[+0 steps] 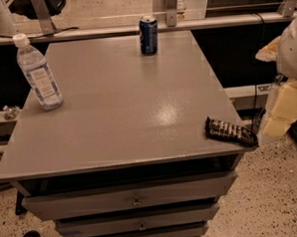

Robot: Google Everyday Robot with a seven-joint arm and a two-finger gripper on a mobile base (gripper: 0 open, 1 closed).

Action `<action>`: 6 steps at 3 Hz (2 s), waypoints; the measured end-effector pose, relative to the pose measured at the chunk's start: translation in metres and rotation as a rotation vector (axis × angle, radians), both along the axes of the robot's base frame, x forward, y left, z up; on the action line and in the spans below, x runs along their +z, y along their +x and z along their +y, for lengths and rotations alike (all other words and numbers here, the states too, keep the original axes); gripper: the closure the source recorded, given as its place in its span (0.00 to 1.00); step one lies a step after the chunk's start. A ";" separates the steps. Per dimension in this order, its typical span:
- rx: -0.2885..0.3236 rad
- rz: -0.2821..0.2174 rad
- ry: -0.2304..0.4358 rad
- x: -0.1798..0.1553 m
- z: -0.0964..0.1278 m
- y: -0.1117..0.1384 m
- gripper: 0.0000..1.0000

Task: Pick rxbar chocolate

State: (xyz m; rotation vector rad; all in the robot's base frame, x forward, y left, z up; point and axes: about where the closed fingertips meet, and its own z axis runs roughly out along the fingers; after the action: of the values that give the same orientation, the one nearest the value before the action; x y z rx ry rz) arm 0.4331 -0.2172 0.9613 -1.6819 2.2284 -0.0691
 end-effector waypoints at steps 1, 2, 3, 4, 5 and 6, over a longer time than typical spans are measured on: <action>-0.038 0.000 0.091 -0.039 0.000 -0.006 0.00; -0.075 0.013 0.158 -0.072 0.000 -0.003 0.00; -0.117 0.028 0.217 -0.094 -0.004 0.008 0.00; -0.151 0.047 0.258 -0.114 -0.006 0.017 0.00; -0.175 0.057 0.284 -0.129 -0.007 0.026 0.18; -0.186 0.053 0.299 -0.134 -0.008 0.034 0.41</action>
Offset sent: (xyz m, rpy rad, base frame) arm 0.0030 -0.0018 -0.1157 0.2460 0.0379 -0.1242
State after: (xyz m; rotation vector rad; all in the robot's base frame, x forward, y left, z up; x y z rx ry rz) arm 0.4673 -0.2254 0.8272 -1.3322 2.2944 0.2530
